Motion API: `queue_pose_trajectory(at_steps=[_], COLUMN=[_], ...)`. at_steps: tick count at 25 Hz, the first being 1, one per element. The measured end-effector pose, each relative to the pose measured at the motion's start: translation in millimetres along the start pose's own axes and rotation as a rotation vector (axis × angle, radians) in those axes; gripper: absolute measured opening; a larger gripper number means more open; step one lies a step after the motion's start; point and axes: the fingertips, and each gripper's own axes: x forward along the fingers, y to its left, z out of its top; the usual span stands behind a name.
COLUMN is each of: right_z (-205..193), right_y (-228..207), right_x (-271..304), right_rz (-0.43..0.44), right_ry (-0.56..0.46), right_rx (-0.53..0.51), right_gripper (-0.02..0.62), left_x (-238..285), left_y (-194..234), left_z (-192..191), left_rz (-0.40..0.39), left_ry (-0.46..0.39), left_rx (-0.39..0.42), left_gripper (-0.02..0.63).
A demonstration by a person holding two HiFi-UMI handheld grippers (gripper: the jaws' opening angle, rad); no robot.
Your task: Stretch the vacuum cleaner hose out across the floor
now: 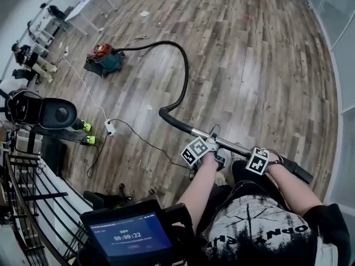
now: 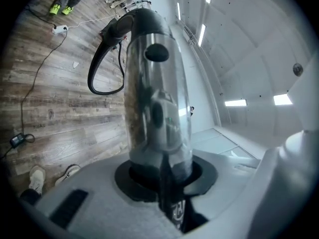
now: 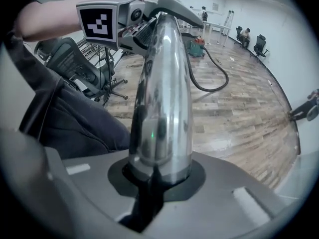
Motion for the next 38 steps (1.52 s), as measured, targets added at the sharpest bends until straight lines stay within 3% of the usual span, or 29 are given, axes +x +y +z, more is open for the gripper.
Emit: queue_pose_trajectory(at_steps=[6, 14, 23, 29, 38], right_z=[-39, -83, -192, -256, -268], right_y=[23, 29, 25, 57, 91], right_x=[-11, -28, -45, -57, -59], right_rz=[0.001, 0.024, 0.041, 0.088, 0.087], right_ry=[0.024, -0.03, -0.051, -0.065, -0.09], right_rx=[0.013, -0.065, -0.157, -0.151, -0.125], right_gripper=[0.057, 0.057, 0.057, 0.057, 0.057], left_x=[-11, -23, -13, -24, -48], left_y=[-6, -30, -53, -64, -66], left_z=[-43, -87, -191, -261, -283], left_rz=[0.0, 0.029, 0.052, 0.095, 0.101], left_ry=[0.016, -0.073, -0.168, -0.162, -0.142], left_rx=[-0.021, 0.014, 0.016, 0.023, 0.049], left_gripper=[0.083, 0.083, 0.083, 0.083, 0.083])
